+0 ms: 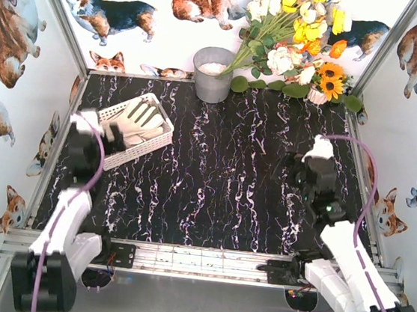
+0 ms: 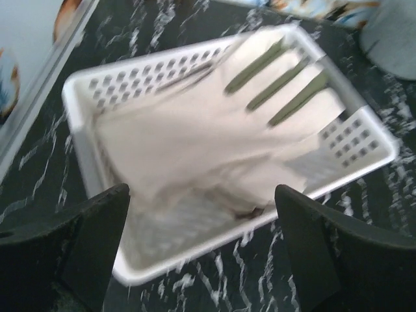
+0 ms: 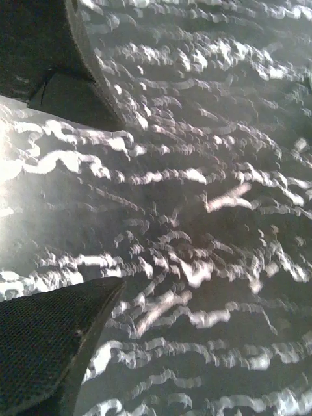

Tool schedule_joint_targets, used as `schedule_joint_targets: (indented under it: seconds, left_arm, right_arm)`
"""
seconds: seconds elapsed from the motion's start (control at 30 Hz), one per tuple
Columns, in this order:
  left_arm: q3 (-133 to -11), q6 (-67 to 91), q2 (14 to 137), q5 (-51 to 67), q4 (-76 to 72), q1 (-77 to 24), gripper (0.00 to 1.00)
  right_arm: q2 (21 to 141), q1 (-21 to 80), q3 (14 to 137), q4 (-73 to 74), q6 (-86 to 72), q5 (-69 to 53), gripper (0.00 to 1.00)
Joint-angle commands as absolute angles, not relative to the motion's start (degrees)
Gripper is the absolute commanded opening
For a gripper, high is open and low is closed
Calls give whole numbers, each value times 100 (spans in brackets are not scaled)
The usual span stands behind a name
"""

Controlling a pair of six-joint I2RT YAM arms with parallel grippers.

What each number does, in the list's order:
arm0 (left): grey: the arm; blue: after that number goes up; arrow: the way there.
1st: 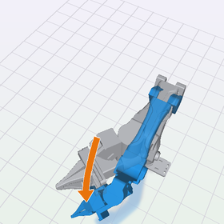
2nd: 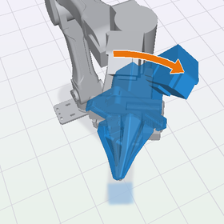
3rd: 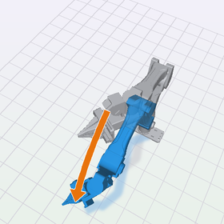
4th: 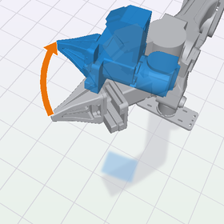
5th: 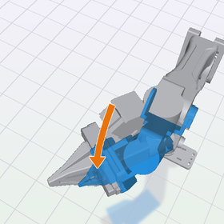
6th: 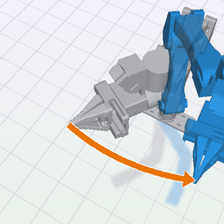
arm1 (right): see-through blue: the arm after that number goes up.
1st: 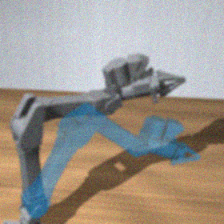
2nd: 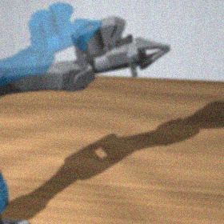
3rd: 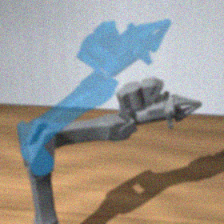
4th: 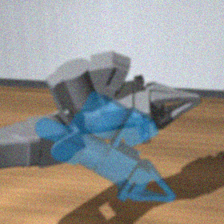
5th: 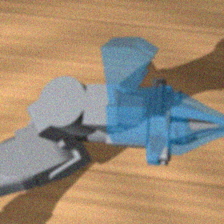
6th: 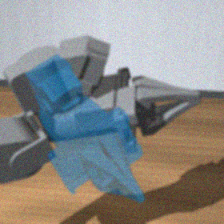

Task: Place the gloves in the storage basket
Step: Reset both arms

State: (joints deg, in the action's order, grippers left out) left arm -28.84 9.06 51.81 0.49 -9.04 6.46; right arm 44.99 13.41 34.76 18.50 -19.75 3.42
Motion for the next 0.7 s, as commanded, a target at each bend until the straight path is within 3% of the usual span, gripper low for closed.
schedule_joint_targets:
  seconds: [0.0,0.1,0.27,0.67]
  left_arm:
    - [-1395,928,4325,-770,-2325,668,88]
    - [-805,694,4381,-692,-3255,668,90]
    - [-319,433,5470,-120,-4860,653,96]
    - [-1160,-93,8109,449,-6682,505,100]
  right_arm:
    - [4010,1284,2518,-284,-924,1983,98]
    - [3884,1267,1788,-1460,-558,2629,100]
    - [4252,1141,1174,-2307,-328,2628,100]
    - [7351,662,1291,-5043,47,1625,100]
